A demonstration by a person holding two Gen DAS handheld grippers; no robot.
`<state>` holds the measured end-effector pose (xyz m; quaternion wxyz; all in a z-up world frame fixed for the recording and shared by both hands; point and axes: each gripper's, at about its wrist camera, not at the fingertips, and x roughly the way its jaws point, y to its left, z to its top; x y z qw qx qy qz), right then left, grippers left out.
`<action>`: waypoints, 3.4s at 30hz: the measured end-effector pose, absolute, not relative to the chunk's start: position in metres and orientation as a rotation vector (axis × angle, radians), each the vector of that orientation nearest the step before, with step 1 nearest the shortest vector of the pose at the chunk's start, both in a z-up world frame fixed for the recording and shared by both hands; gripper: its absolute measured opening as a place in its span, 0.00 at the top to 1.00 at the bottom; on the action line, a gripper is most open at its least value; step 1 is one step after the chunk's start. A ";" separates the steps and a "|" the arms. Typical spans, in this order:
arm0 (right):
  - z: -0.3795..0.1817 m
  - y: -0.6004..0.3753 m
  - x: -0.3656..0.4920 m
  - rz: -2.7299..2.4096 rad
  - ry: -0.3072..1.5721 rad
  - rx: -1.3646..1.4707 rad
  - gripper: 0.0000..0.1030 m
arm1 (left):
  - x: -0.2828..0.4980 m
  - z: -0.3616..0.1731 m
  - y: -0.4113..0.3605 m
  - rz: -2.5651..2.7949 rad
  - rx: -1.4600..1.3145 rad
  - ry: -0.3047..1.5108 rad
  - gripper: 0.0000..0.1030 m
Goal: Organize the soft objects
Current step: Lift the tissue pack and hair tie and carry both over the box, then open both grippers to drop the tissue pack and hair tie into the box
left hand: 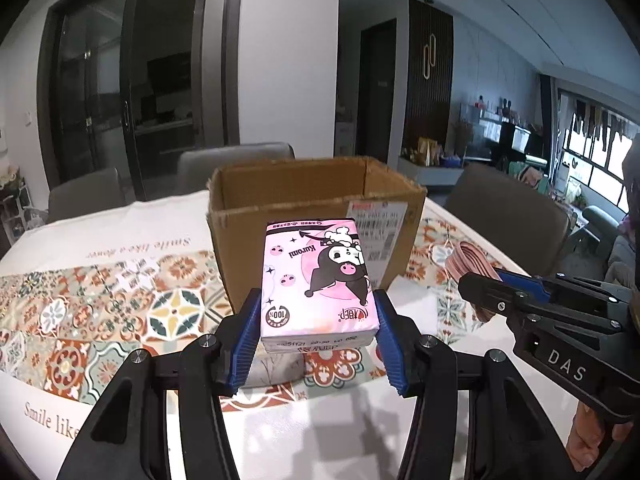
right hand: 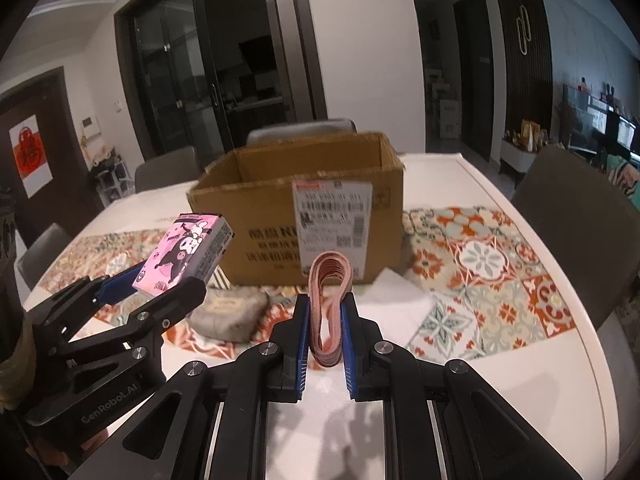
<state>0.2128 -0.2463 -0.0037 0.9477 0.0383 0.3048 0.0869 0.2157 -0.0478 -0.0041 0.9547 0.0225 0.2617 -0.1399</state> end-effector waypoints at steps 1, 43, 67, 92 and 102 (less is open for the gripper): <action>0.000 -0.246 0.213 0.178 0.611 0.077 0.84 | 0.215 0.000 -0.046 -0.282 0.046 0.519 0.49; 0.067 -0.232 0.284 0.209 0.381 0.023 0.84 | 0.282 0.051 -0.040 -0.217 0.108 0.321 0.49; 0.039 -0.234 0.362 0.188 0.494 0.017 0.84 | 0.359 0.010 -0.050 -0.227 0.097 0.490 0.49; 0.008 -0.245 0.389 0.188 0.581 0.021 0.54 | 0.368 0.004 -0.059 -0.194 0.134 0.515 0.41; 0.024 -0.247 0.355 0.154 0.507 0.017 0.48 | 0.330 0.015 -0.049 -0.151 0.126 0.453 0.36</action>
